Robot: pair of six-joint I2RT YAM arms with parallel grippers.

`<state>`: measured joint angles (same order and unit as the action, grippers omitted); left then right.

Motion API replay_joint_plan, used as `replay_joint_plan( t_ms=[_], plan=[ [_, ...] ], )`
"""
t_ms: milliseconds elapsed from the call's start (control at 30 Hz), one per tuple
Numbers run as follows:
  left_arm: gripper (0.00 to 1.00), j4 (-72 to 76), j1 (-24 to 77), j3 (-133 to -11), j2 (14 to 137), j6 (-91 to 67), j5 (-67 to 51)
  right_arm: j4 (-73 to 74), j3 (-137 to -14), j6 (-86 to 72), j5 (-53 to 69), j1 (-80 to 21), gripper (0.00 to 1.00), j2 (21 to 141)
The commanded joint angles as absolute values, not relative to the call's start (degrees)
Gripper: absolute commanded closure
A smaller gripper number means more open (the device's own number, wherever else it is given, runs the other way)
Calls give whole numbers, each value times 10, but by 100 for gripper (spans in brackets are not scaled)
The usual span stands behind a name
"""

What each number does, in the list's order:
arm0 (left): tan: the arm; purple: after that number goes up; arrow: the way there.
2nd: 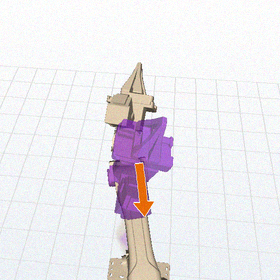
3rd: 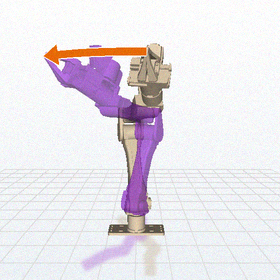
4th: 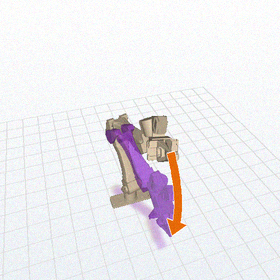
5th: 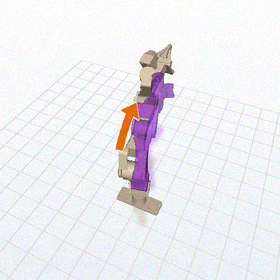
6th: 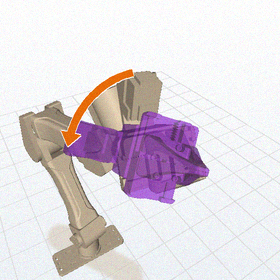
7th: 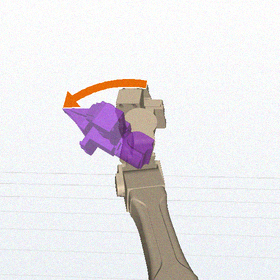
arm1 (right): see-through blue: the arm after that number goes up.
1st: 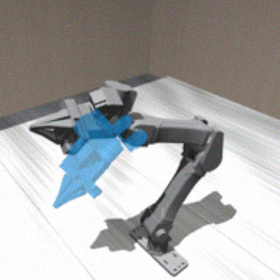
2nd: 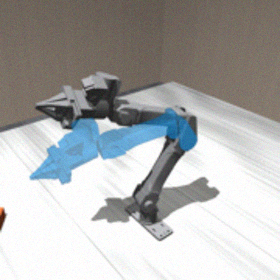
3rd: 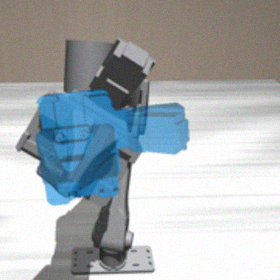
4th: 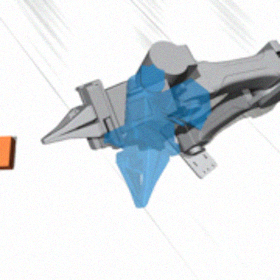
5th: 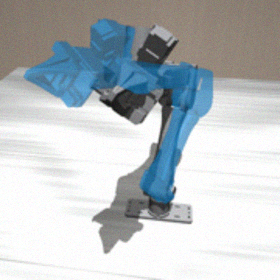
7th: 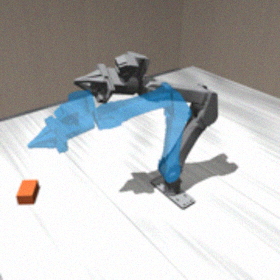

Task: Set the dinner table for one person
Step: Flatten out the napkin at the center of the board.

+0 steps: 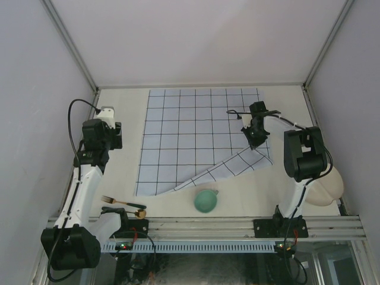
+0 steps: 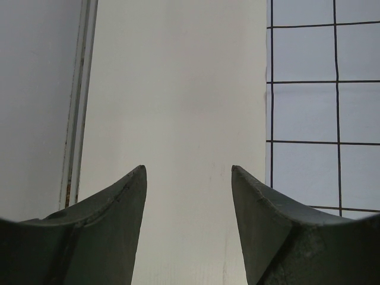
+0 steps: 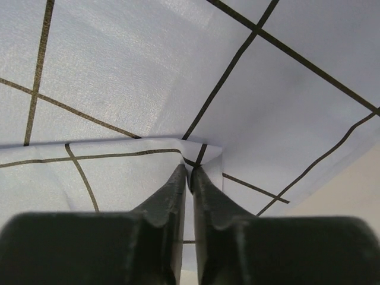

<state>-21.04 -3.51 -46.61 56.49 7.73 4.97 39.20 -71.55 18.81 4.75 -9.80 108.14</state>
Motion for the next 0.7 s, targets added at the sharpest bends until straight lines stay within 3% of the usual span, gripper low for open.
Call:
replay_joint_plan(
  t_ms=[0, 200, 467, 500, 633, 667],
  plan=[
    [37, -196, -38, -454, 553, 82, 53, 386, -732, 185, 51, -93, 100, 1076],
    [37, -194, -38, -461, 567, 83, 53, 424, -732, 176, 70, -63, 100, 1009],
    [37, -189, -37, -467, 583, 86, 52, 578, -701, 217, 126, -21, 100, 826],
    [37, -190, -37, -469, 588, 85, 50, 602, -690, 231, 135, -20, 94, 810],
    [37, -190, -37, -470, 592, 86, 48, 702, -672, 289, 187, -21, 44, 778],
    [37, -189, -37, -470, 593, 86, 48, 731, -664, 305, 199, -24, 38, 771]
  ],
)
